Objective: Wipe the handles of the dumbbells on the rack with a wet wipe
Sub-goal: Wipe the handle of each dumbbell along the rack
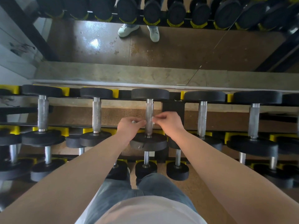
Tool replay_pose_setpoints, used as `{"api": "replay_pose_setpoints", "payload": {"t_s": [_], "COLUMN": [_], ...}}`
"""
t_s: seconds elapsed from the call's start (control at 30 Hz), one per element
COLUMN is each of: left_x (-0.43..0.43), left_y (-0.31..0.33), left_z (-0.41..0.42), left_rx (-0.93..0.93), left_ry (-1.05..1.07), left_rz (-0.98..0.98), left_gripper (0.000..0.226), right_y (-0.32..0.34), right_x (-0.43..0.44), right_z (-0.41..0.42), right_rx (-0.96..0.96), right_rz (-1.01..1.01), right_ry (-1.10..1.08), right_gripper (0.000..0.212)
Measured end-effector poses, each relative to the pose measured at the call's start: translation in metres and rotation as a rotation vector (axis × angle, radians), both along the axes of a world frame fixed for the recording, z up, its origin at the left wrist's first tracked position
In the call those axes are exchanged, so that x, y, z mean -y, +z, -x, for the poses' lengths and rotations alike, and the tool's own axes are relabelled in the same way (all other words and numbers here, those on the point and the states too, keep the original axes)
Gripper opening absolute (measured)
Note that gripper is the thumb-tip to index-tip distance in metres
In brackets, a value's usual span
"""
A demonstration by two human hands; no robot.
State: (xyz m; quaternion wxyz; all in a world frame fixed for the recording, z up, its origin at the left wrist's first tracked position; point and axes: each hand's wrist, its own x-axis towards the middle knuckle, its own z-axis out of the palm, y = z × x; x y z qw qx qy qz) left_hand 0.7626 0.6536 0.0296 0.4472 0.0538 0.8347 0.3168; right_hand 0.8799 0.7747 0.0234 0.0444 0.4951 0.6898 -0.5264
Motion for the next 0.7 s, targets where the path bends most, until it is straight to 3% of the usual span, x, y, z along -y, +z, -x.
{"api": "replay_pose_setpoints", "payload": {"t_s": [0.13, 0.27, 0.33, 0.43, 0.57, 0.7], "left_x": [-0.003, -0.006, -0.005, -0.003, 0.001, 0.001], "left_y": [-0.003, -0.004, -0.005, -0.006, -0.004, -0.002], "left_z": [0.0, 0.002, 0.005, 0.009, 0.016, 0.019], "left_rx": [0.01, 0.034, 0.061, 0.096, 0.073, 0.056], "left_ry": [-0.02, -0.052, -0.003, 0.157, 0.247, 0.22], "left_rz": [0.025, 0.045, 0.032, -0.01, 0.019, 0.011], "left_gripper": [0.01, 0.019, 0.021, 0.024, 0.007, 0.025], "right_y": [0.002, -0.001, -0.005, 0.0, 0.009, 0.012], "right_x": [-0.003, 0.011, 0.017, 0.015, -0.002, 0.005], "right_z": [0.01, -0.009, -0.018, -0.01, 0.021, 0.019], "right_rx": [-0.034, 0.161, 0.18, 0.079, -0.104, -0.085], "right_rz": [-0.026, -0.002, -0.006, -0.055, -0.166, -0.214], "right_ry": [-0.069, 0.31, 0.363, 0.23, -0.08, 0.032], "right_gripper": [0.017, 0.013, 0.014, 0.017, 0.024, 0.018]}}
